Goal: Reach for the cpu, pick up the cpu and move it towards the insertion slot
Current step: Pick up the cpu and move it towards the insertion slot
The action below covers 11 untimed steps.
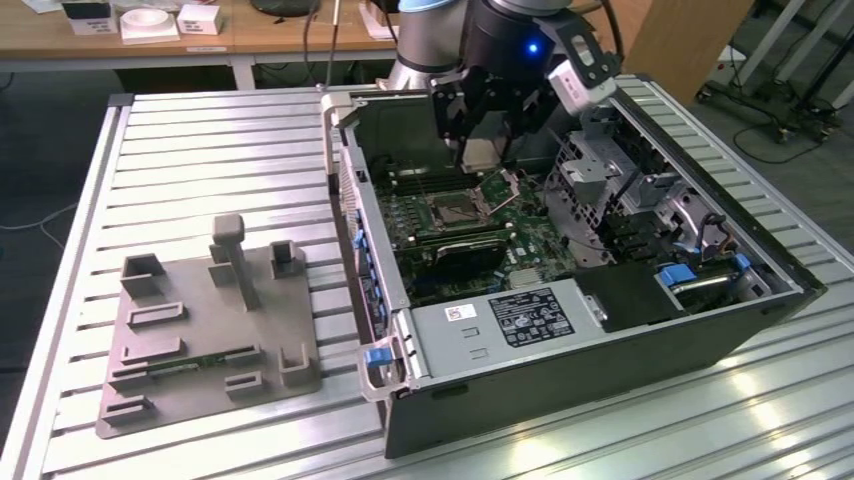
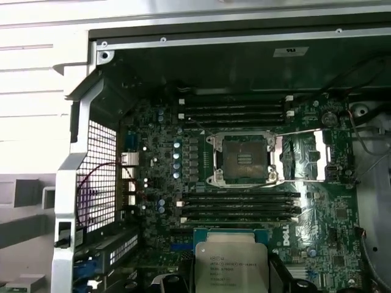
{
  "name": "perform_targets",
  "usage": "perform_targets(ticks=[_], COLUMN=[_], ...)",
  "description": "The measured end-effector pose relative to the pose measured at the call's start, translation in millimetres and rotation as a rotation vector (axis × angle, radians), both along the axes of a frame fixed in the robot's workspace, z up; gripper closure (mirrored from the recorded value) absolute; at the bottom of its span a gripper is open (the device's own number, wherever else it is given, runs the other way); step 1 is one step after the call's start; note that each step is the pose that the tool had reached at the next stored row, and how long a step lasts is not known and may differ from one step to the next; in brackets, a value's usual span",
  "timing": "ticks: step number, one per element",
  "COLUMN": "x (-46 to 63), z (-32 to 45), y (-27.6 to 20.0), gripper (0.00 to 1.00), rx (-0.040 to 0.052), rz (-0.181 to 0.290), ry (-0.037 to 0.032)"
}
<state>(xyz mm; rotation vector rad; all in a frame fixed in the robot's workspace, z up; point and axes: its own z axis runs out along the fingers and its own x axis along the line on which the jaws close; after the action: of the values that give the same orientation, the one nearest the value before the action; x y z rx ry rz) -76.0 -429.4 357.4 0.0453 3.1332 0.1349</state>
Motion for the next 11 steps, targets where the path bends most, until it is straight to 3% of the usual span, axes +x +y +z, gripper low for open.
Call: perform_targets(ticks=[4, 11], x=[5.4, 10.5], z=[-0.3, -1.1], y=[4.3, 16.4], gripper=[0.45, 0.45], rx=[0.0001, 0.0000], rz=[0.000, 0.000], ry=[0.0000, -0.0002])
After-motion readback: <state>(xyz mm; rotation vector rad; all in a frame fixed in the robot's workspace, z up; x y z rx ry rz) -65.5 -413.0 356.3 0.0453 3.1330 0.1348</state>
